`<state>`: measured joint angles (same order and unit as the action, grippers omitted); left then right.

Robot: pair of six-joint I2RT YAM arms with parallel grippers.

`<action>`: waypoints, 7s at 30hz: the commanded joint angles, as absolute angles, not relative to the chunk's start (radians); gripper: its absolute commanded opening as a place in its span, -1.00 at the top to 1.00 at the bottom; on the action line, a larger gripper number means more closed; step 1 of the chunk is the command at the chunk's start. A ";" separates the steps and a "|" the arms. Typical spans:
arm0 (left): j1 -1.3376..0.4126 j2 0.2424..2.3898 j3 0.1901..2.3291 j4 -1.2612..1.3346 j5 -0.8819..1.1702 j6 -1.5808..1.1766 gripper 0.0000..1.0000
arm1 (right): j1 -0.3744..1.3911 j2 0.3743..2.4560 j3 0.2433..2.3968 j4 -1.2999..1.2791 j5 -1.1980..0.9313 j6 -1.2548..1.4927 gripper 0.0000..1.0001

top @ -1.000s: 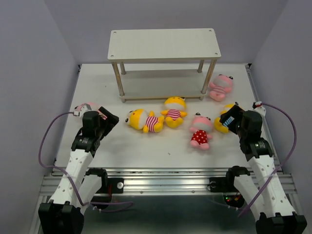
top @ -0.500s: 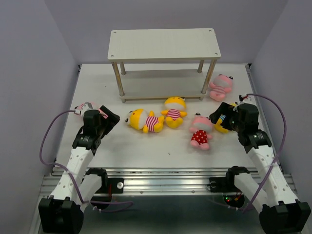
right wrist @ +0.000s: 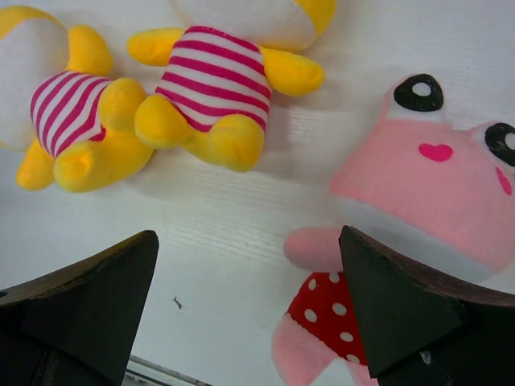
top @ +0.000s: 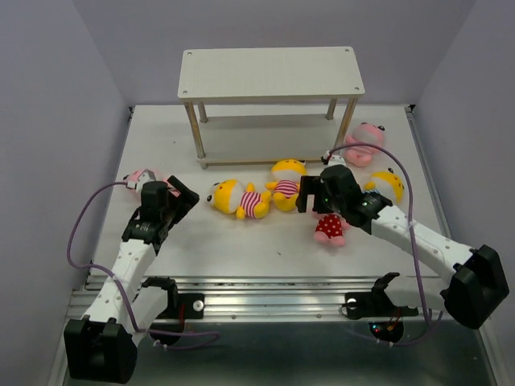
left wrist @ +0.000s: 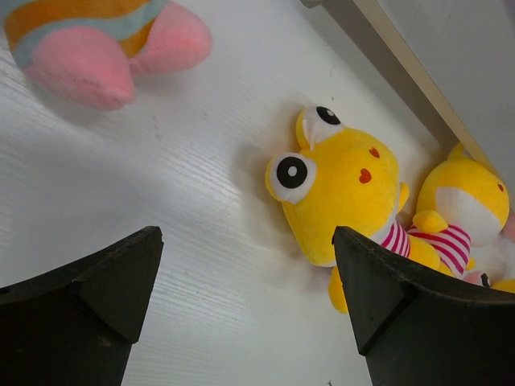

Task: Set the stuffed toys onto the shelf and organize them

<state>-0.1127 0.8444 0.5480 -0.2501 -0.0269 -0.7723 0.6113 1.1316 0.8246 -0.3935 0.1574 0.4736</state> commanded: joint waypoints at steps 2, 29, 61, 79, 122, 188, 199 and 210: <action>-0.123 0.845 0.537 -0.207 -0.025 -0.752 -0.98 | 0.692 1.262 0.913 -0.261 0.325 0.543 -1.00; -0.129 0.838 0.529 -0.199 -0.021 -0.749 -0.98 | 0.721 1.555 0.999 -0.218 0.370 0.683 -0.22; -0.130 0.833 0.531 -0.184 -0.014 -0.741 -0.98 | 0.730 1.284 1.002 -0.012 0.466 0.161 0.99; -0.130 0.838 0.541 -0.184 -0.023 -0.736 -0.98 | 0.698 1.313 1.163 0.003 0.338 0.152 0.99; -0.132 0.848 0.538 -0.184 -0.025 -0.735 -0.98 | 0.425 1.689 0.992 0.500 0.262 0.275 0.99; -0.137 0.819 0.529 -0.189 0.032 -0.733 -0.98 | 0.377 1.488 0.922 0.371 0.273 0.336 -0.43; -0.219 0.773 0.523 -0.210 0.112 -0.816 -0.98 | 0.422 1.152 0.734 0.174 0.173 0.373 -1.00; -0.707 0.938 0.669 -0.248 -0.094 -1.106 -0.98 | 0.436 0.864 0.640 -0.136 0.389 0.486 -1.00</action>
